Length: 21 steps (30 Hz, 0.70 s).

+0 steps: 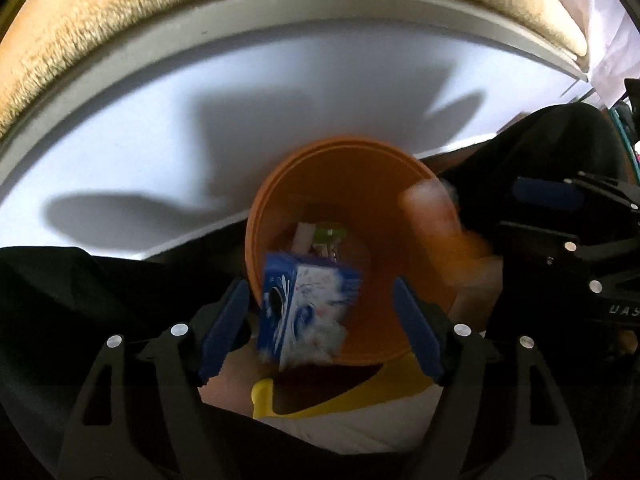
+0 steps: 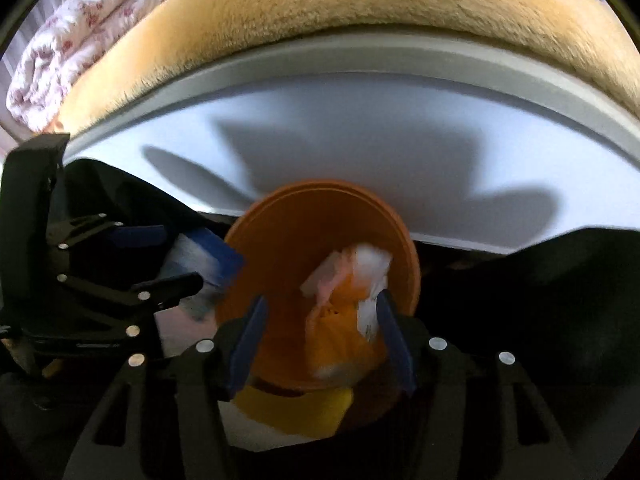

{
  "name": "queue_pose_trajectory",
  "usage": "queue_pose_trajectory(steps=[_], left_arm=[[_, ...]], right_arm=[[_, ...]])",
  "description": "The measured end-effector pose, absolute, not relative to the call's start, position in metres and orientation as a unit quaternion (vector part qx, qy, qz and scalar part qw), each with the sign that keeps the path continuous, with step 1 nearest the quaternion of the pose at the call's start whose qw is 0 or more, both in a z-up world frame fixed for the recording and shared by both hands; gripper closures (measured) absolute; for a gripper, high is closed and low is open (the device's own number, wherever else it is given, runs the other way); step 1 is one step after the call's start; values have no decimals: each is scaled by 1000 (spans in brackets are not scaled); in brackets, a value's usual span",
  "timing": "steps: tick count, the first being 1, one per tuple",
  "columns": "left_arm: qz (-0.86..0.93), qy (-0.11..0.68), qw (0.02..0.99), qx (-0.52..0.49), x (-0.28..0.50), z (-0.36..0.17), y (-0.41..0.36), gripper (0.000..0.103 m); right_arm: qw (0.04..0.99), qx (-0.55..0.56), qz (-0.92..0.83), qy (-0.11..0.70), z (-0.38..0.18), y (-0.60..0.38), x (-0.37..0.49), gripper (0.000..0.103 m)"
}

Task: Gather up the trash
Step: 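Carry both items over the orange bucket and open both tools, then grasp the red-white wrapper with the left tool while the right tool grasps white tissue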

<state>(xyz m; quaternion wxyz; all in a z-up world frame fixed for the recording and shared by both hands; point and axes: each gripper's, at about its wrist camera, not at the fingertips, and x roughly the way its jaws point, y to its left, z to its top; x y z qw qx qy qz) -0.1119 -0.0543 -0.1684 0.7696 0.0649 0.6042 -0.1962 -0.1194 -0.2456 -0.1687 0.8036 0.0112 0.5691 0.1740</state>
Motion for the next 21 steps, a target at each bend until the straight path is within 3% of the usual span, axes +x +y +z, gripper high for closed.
queue_pose_trajectory(steps=[12,18,21], left_arm=[[-191,571,795,78,-113,-146,-60,26],[-174,504,843,71,-100,-88,-41,26],[-147,449,880,54,-75,-46,-18,18]], right_arm=[[829,32,167,532,-137,-260,-131,47],[852,56,185,487,-88,-278,-128,45],[870,66,186,452,-62,-284,-121,41]])
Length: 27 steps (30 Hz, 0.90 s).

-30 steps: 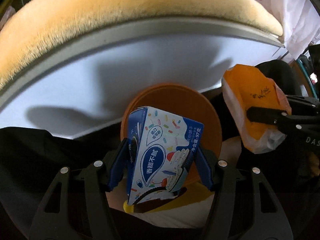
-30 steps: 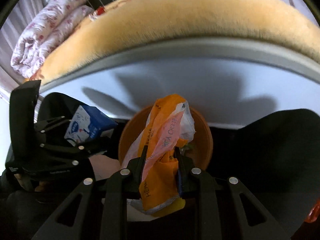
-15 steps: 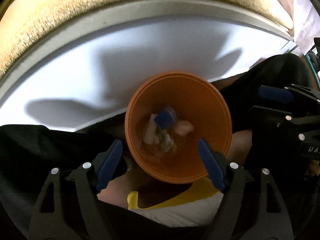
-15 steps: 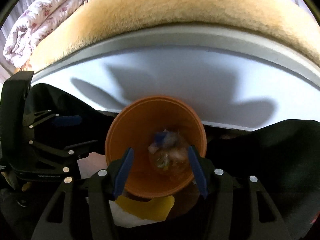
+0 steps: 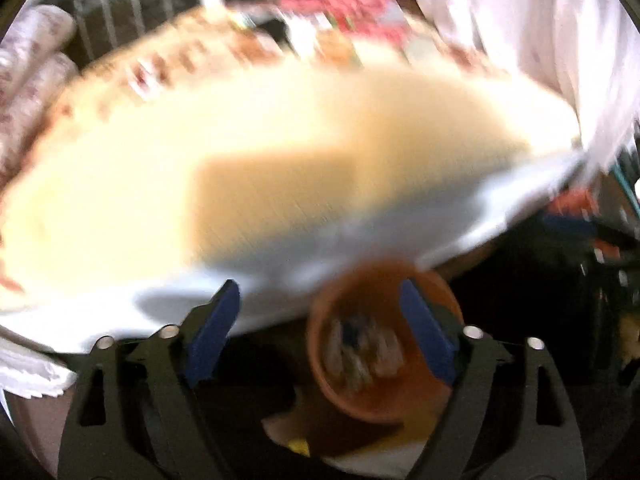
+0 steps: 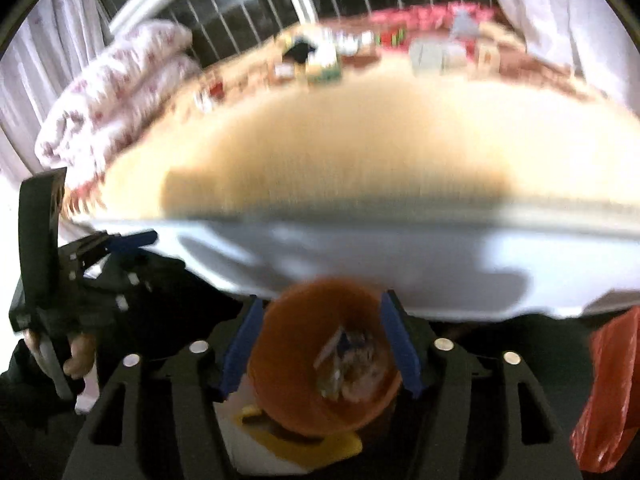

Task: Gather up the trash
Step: 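Grasp the red-white wrapper with the left tool while the right tool grasps white tissue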

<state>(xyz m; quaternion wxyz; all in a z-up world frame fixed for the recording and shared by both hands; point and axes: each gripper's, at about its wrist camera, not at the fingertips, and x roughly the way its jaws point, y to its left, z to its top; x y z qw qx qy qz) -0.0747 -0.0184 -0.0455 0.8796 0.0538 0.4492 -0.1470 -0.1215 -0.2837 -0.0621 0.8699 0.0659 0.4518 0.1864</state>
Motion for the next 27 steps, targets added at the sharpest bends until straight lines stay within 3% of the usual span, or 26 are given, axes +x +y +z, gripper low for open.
queue_pose_trajectory(steps=[9,18,19,20,21,22,23,27], left_arm=[[-3,385,923,24,79,1,50,13],[36,476,878,-40,209,-35,94,13],[44,481,875,-44,214,-40,95,24],[50,490,869,-51,219,-47,97,48],[51,492,868,-55,218,-49,98,49],[46,480,874,-60,213,-45,99,72],[35,478,876,-64,208,-43,97,77],[19,449,892,-47,165,-24,80,77]], right_arm=[[882,80,195,421,-44,-277,-94,40],[877,86,176,438,-60,-275,-98,40],[878,83,173,439,-59,-275,-98,41],[878,80,171,440,-59,-275,-97,41],[879,75,168,439,-57,-276,-96,41],[881,72,166,438,-55,-277,-94,41],[881,71,166,437,-53,-278,-93,41],[886,77,179,422,-32,-281,-68,41]])
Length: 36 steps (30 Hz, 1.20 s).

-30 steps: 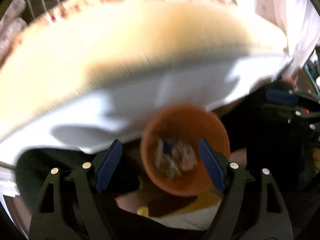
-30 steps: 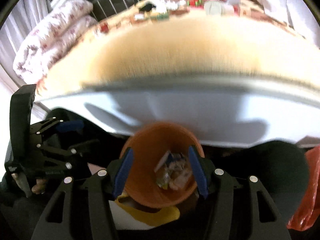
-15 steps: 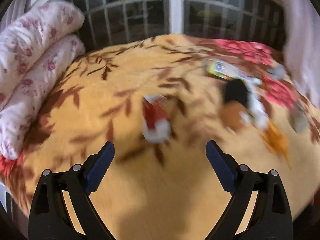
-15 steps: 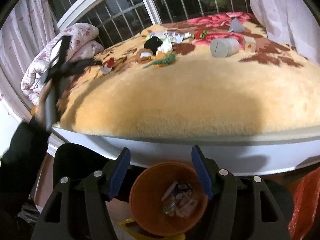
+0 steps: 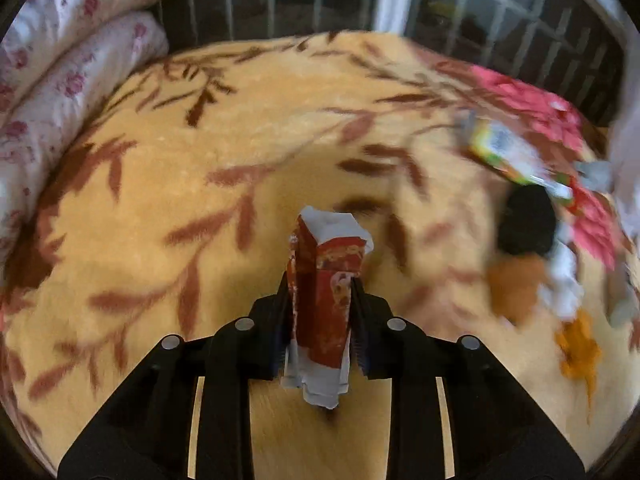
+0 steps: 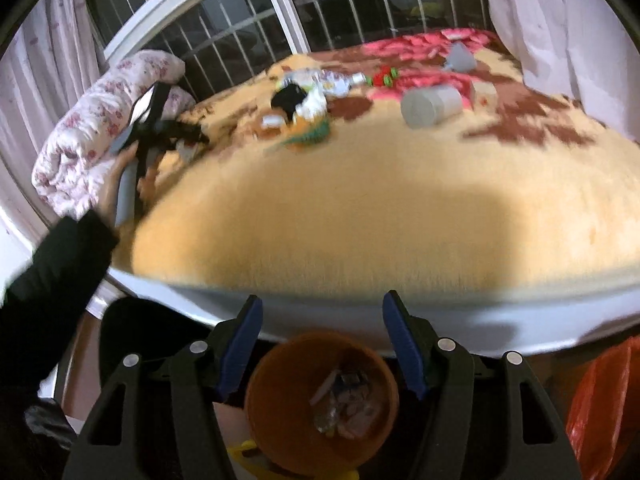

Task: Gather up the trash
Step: 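Grasp the red-white wrapper with the left tool while the right tool grasps white tissue, then move both tools over the orange bucket and release wrapper and tissue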

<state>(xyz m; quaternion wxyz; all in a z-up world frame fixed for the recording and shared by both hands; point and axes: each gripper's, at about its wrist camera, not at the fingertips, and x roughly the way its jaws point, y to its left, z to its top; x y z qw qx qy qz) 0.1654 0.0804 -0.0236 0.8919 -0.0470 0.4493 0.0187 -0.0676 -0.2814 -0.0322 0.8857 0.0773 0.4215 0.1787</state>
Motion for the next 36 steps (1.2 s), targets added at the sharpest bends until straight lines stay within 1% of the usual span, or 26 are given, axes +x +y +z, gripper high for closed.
queue_pose_trajectory(steps=[4,8,9,12,13,19,21,22,23,26,29,33,36], left_arm=[[-20,413,910,-31,91,-5,47,77],[-59,387,918,-53,25,0,20,77],[-70,381,920,-57,10,0,14,77],[-81,371,923,-62,-15,-2,3,77],[-83,371,923,-60,-21,-3,2,77],[-106,381,917,-53,-40,-18,-3,77],[-116,390,911,-62,-41,-23,-3,77],[-116,393,910,-63,-42,-26,-4,77],[-116,394,910,-61,-43,-27,-5,77],[-116,395,910,-50,-50,-28,-8,77],[-121,394,910,-45,-58,-24,-9,77],[-131,391,910,-48,-63,-16,-12,77],[-146,383,911,-50,-69,-4,-16,77]], right_arm=[[888,82,205,404,-3,-274,-12,41],[869,104,235,423,13,-254,77,41],[860,111,236,438,13,-245,110,41],[844,105,230,473,6,-222,173,41],[840,99,224,485,2,-216,188,43],[802,81,207,554,-33,-191,253,44],[788,88,205,573,-44,-186,262,55],[782,86,205,583,-50,-183,265,69],[782,76,196,587,-55,-179,267,70],[799,61,189,567,-45,-176,258,72],[837,71,201,505,-5,-190,237,72],[877,125,224,407,67,-230,189,72],[889,130,243,366,99,-247,138,71]])
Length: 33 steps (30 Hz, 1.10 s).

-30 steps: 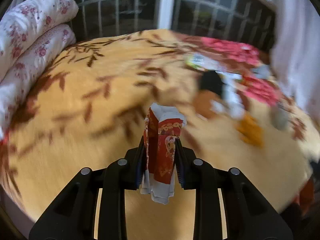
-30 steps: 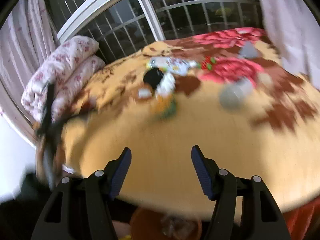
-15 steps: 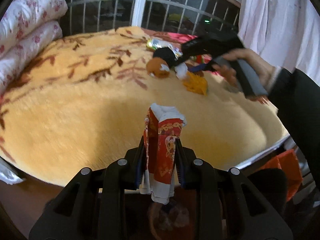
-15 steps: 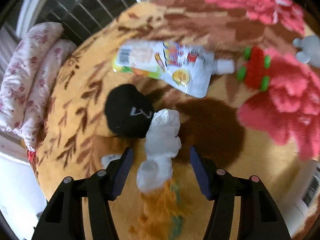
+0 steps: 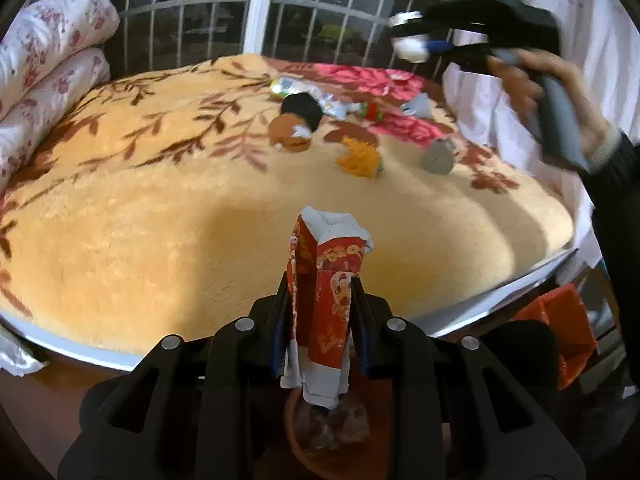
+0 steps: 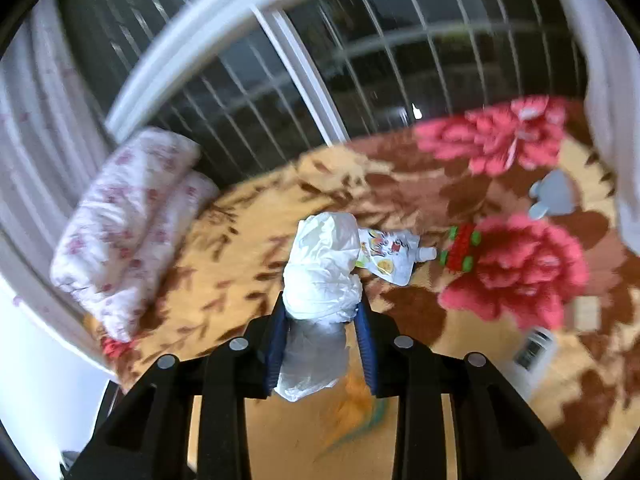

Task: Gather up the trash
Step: 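Move both tools over the orange bucket and release wrapper and tissue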

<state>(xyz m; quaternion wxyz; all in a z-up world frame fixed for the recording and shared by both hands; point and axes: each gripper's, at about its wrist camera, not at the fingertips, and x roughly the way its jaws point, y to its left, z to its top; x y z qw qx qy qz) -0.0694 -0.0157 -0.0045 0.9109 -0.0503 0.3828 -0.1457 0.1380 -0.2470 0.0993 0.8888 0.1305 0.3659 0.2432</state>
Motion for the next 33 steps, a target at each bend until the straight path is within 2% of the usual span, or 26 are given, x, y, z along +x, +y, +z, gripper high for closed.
queue_pose_trajectory(steps=[4,9,16,21,28,33], left_arm=[[-161,373,913,-34,-84,4,-25,77],[-176,372,911,17,-110,-1,-40,77],[-188,384,902,63,-141,-15,-49,77],[-220,430,873,69,-145,-52,-59,77],[-221,556,799,62,-113,-147,-73,77],[-217,591,774,62,-105,-172,-73,77]], right_arm=[[892,95,275,345,103,-258,47,71],[888,64,268,368,53,-271,-54,71],[879,54,228,416,-24,-285,-141,70],[845,77,231,477,-85,-278,-147,70],[798,85,218,556,-161,-262,-118,70],[771,100,202,595,-191,-264,-113,70]])
